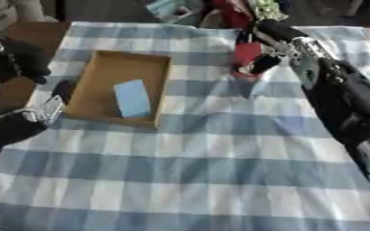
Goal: Pick up objects on the table and place them in the box.
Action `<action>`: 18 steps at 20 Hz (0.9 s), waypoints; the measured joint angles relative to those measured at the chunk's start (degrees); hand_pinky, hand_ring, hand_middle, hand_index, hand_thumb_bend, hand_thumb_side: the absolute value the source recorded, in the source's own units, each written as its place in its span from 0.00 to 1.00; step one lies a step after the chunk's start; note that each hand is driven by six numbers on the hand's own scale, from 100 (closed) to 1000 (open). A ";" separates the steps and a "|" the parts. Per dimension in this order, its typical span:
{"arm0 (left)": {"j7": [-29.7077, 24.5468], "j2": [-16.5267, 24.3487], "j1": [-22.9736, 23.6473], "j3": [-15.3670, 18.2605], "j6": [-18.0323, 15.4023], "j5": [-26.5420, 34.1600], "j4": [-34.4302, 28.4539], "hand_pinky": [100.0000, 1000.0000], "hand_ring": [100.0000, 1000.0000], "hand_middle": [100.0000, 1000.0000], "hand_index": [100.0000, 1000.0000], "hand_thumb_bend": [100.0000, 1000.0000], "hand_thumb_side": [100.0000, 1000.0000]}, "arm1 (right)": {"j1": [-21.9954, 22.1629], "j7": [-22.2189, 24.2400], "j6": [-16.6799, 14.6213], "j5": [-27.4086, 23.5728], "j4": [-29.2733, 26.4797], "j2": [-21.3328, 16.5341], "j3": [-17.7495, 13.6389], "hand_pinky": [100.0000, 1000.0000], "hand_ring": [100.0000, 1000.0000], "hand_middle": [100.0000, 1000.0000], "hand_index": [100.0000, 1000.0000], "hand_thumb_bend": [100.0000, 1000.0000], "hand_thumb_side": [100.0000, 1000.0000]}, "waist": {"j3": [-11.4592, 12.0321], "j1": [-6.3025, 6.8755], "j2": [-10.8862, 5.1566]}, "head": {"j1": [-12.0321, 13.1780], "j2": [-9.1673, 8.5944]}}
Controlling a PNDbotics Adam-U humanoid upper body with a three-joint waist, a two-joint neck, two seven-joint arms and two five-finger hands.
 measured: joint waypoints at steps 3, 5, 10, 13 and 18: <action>0.00 0.00 0.00 0.00 0.00 0.00 0.00 0.45 0.50 0.46 0.60 0.39 0.00 | -0.02 -0.43 -0.71 -0.14 -0.37 0.01 0.35 0.68 0.45 0.46 0.54 0.23 0.15 | -0.10 -0.21 0.00 | 0.00 -0.01; 0.00 0.00 0.00 0.00 0.00 0.00 0.00 0.45 0.50 0.46 0.60 0.39 0.00 | -0.22 -0.38 -1.42 -0.88 -1.32 0.05 0.64 0.68 0.45 0.46 0.54 0.22 0.14 | -0.19 -0.31 0.00 | 0.01 -0.01; -0.02 0.00 0.00 -0.01 -0.02 0.00 0.01 0.45 0.50 0.46 0.60 0.39 0.00 | -2.03 0.60 -2.49 -4.15 -3.98 1.19 1.36 0.68 0.45 0.46 0.54 0.21 0.13 | -0.18 -0.38 -0.06 | -0.03 -0.01; -0.12 0.00 0.00 -0.03 -0.10 0.00 0.01 0.45 0.50 0.46 0.60 0.39 0.00 | -2.96 1.42 -2.77 -5.48 -4.83 2.67 1.72 0.67 0.45 0.46 0.54 0.20 0.13 | 0.16 -0.46 -0.32 | -0.25 -0.01; -0.28 0.00 -0.01 -0.33 -0.12 0.08 0.01 0.45 0.50 0.46 0.60 0.39 0.00 | -4.24 2.45 -2.91 -7.18 -5.70 5.88 2.03 0.67 0.45 0.46 0.54 0.17 0.14 | 1.21 -0.45 -0.63 | -0.89 -0.01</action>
